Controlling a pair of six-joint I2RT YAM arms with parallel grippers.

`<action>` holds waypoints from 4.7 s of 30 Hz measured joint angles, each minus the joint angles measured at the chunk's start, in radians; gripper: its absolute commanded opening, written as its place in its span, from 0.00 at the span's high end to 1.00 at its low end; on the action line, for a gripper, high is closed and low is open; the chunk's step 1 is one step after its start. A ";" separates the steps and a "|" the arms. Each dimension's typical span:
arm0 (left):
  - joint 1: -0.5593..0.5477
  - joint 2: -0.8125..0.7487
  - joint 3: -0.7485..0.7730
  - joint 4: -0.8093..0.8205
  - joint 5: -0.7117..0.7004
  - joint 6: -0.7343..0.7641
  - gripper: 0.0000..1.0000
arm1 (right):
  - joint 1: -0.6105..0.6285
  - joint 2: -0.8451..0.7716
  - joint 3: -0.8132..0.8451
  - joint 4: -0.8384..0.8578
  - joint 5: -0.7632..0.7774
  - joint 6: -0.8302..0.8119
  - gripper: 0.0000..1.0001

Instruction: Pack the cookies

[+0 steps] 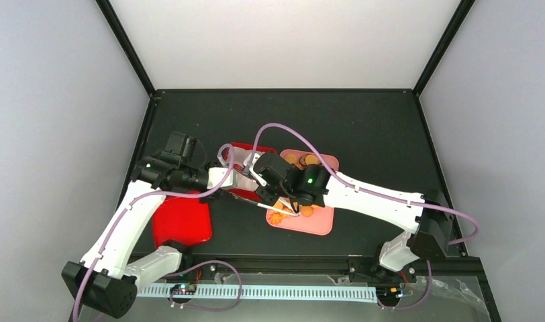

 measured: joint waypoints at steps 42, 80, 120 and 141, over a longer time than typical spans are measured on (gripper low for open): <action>-0.033 -0.094 -0.042 0.638 -0.009 -1.104 0.98 | -0.439 -0.547 -0.405 0.471 -0.464 0.415 0.13; -0.032 -0.130 0.082 0.630 0.391 -1.189 0.12 | -0.344 -0.298 -0.370 0.500 -0.982 0.280 0.99; -0.288 -0.175 0.006 0.043 -0.372 0.107 0.73 | 0.003 0.265 0.426 -0.441 -0.116 -0.045 0.99; -0.309 -0.200 -0.057 0.028 -0.515 0.059 0.83 | 0.009 0.266 0.467 -0.481 -0.088 -0.044 0.99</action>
